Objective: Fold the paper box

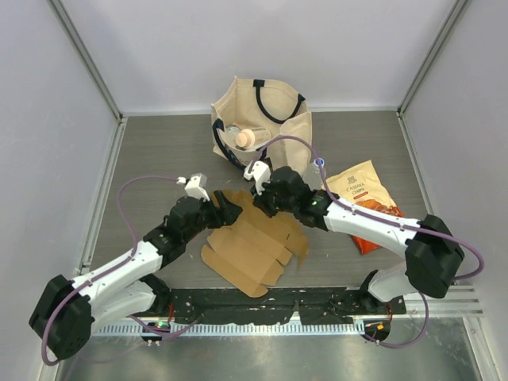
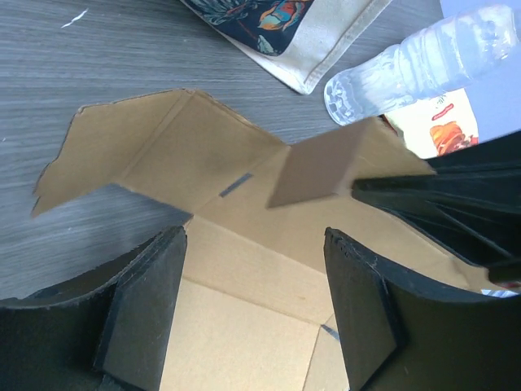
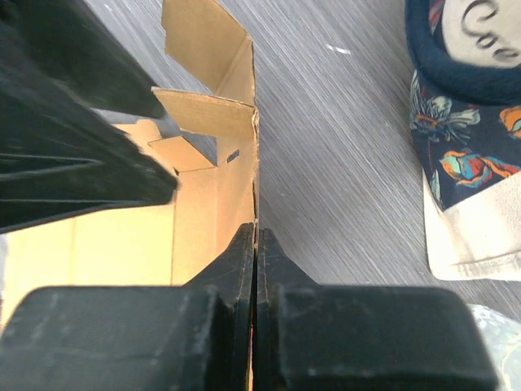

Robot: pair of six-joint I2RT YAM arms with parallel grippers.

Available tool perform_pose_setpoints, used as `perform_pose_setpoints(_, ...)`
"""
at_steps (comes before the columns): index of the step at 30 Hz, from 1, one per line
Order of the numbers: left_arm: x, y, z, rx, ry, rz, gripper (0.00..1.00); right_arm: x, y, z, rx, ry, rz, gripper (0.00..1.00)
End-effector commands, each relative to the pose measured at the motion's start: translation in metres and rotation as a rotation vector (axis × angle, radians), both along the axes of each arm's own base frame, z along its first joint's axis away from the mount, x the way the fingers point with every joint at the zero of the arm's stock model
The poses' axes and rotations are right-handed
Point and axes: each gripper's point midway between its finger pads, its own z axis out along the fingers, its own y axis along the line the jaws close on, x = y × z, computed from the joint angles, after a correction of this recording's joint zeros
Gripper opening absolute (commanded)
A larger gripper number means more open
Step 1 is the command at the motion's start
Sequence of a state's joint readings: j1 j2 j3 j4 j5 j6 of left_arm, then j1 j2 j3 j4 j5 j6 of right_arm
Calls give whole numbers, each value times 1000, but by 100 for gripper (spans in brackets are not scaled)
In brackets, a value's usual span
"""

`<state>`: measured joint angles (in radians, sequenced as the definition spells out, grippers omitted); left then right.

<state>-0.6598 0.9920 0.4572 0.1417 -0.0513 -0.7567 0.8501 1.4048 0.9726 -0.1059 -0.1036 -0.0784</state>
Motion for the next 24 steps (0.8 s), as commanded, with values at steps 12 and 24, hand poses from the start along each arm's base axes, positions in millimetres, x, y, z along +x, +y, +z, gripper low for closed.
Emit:
perform_pose_setpoints(12,3,27,55,-60,-203,103,71,19,12,-23,-250,-317,-14,1)
perform_pose_setpoints(24,24,12,31,174,-227,-7,44,11,21,-32,-226,-328,63,1)
